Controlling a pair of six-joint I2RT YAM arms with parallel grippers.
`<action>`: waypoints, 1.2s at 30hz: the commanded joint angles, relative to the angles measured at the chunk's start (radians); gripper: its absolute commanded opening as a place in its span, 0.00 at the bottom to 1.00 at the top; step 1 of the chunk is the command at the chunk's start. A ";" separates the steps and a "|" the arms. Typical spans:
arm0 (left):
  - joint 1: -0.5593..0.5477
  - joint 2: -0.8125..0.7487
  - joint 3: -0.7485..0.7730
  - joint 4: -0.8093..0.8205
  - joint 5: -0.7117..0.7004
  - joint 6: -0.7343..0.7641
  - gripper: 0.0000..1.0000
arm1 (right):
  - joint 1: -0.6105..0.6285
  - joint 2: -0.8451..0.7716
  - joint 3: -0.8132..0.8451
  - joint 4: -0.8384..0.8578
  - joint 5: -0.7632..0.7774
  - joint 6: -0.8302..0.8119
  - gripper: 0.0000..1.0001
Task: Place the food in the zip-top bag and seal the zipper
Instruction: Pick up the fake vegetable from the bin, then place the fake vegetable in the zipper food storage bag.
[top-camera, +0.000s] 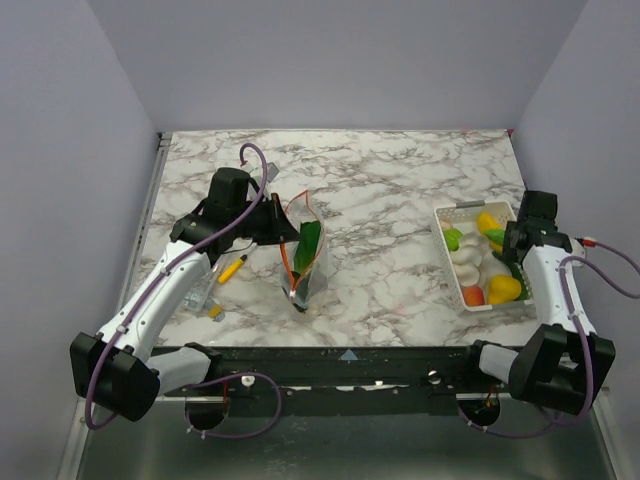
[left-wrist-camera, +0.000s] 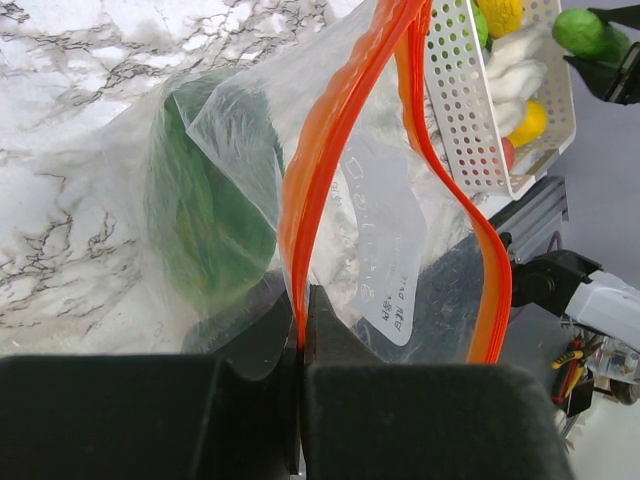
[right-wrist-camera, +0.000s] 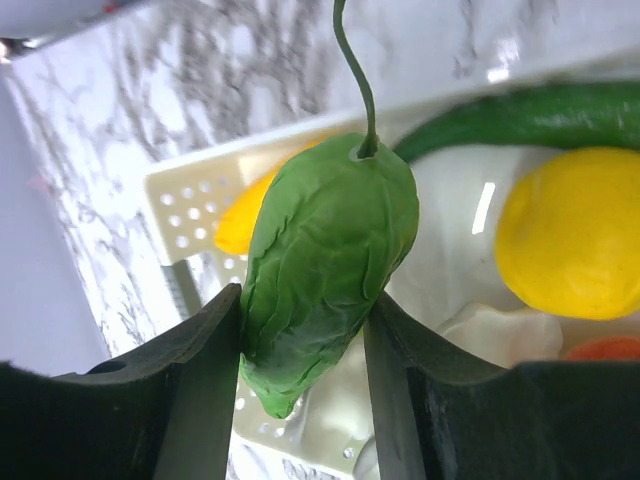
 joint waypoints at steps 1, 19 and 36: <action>-0.009 -0.028 -0.011 0.015 0.008 0.009 0.00 | -0.006 -0.029 0.109 -0.055 0.163 -0.179 0.02; -0.012 -0.015 -0.014 0.022 0.025 0.004 0.00 | 0.436 -0.166 0.170 0.288 -0.592 -0.890 0.00; -0.011 -0.035 -0.010 0.019 -0.029 0.032 0.00 | 1.327 0.153 0.454 0.476 -0.165 -1.000 0.08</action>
